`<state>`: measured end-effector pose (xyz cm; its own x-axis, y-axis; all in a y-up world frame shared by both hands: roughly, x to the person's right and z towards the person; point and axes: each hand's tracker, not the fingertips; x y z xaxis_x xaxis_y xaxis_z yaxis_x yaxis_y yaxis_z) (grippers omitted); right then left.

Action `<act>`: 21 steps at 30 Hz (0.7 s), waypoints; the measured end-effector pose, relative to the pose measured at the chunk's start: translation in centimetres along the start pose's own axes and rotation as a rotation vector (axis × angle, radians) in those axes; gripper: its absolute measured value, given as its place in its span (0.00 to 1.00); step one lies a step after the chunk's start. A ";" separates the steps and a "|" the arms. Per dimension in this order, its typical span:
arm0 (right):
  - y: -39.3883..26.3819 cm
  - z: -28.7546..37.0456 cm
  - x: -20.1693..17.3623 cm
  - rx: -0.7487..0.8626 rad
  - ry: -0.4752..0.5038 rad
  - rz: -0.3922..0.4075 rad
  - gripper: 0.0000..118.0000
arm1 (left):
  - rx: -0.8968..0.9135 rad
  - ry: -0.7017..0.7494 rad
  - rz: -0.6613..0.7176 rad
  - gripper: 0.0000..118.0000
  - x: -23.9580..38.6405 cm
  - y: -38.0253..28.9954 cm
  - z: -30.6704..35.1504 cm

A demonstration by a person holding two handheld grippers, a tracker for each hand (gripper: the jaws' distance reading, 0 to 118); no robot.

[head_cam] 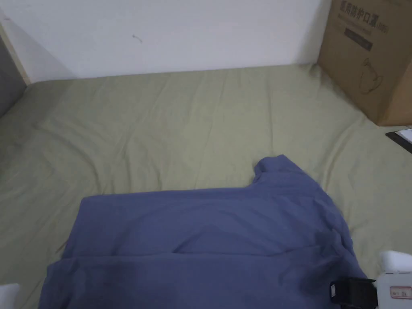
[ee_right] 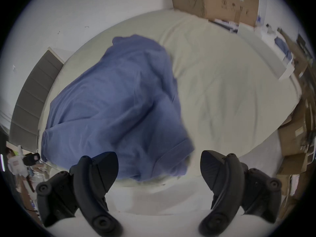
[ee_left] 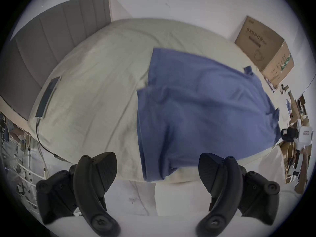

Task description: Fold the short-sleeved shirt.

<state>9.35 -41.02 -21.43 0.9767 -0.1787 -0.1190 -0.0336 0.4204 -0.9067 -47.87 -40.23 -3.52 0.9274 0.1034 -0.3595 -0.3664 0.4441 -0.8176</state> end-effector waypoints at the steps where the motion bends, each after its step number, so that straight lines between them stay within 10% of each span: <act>1: 0.5 0.6 0.0 0.014 -0.020 0.009 0.87 | 0.050 -0.013 0.017 0.85 0.1 0.4 1.0; 4: 2.1 2.3 0.1 0.073 -0.016 0.028 0.66 | 0.115 -0.084 0.047 0.77 0.8 2.2 3.1; 7: 4.4 2.9 -0.5 0.139 0.012 0.051 0.09 | 0.158 -0.093 0.036 0.05 2.3 4.6 3.4; 11: 7.9 1.3 -1.9 0.186 -0.019 0.089 0.00 | 0.191 -0.005 -0.017 0.00 4.7 7.8 0.9; 18: 16.6 -5.2 -3.1 0.139 -0.003 0.179 0.02 | 0.165 -0.040 -0.012 0.00 6.1 11.6 -3.0; 19: 17.9 -6.4 -3.4 0.132 -0.017 0.228 0.17 | 0.162 -0.030 -0.028 0.00 6.3 11.9 -3.5; 21: 20.3 -8.9 -3.9 0.106 -0.064 0.249 0.82 | 0.150 -0.018 -0.041 0.00 6.5 12.3 -4.4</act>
<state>3.00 -39.74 -43.00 0.9526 -0.0025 -0.3041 -0.2556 0.5357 -0.8048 -46.66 -38.01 -17.88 0.9429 0.0979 -0.3184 -0.3145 0.5764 -0.7542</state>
